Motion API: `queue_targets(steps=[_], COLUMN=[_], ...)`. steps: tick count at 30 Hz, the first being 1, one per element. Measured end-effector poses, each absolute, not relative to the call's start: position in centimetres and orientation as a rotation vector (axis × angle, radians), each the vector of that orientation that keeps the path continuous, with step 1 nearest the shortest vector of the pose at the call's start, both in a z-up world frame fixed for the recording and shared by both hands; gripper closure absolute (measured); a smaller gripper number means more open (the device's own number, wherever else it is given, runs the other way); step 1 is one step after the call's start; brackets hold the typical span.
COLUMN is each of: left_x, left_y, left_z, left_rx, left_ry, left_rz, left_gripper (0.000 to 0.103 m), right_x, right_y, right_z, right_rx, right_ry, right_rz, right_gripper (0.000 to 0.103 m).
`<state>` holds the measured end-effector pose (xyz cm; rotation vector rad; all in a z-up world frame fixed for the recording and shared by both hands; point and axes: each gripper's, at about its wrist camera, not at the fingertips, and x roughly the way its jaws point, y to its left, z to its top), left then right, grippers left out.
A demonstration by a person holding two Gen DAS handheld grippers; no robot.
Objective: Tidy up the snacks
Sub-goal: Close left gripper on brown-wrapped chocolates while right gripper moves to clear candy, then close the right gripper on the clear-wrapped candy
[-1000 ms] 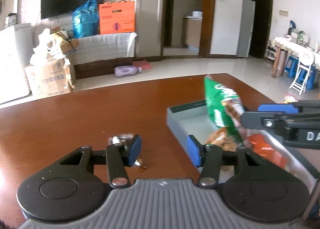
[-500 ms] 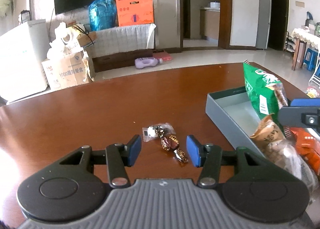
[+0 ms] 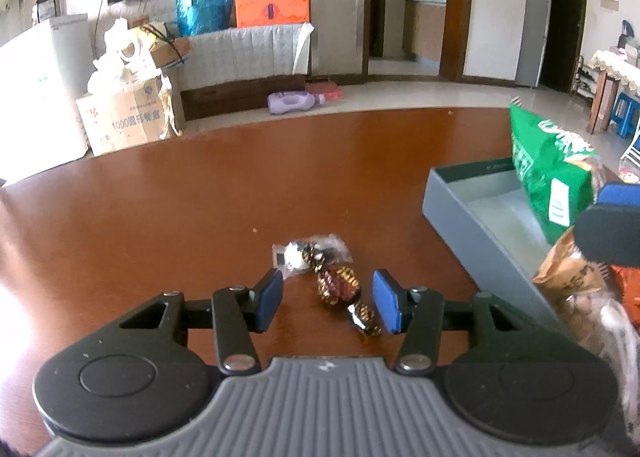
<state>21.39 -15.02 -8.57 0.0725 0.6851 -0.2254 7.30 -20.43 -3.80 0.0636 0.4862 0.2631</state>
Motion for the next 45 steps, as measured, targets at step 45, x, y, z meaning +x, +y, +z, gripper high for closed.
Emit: queue_targets(steps=[45], left_x=[19.0], left_y=[-2.1], left_z=[-7.9], left_rx=[-0.055], left_ry=[0.705], left_rz=[-0.248], left_gripper=[0.083], right_x=[19.0], right_y=[-6.8], right_z=[-9.3], right_rx=[-0.173], right_ry=[0.63], right_rz=[0.301], right_gripper=[0.048])
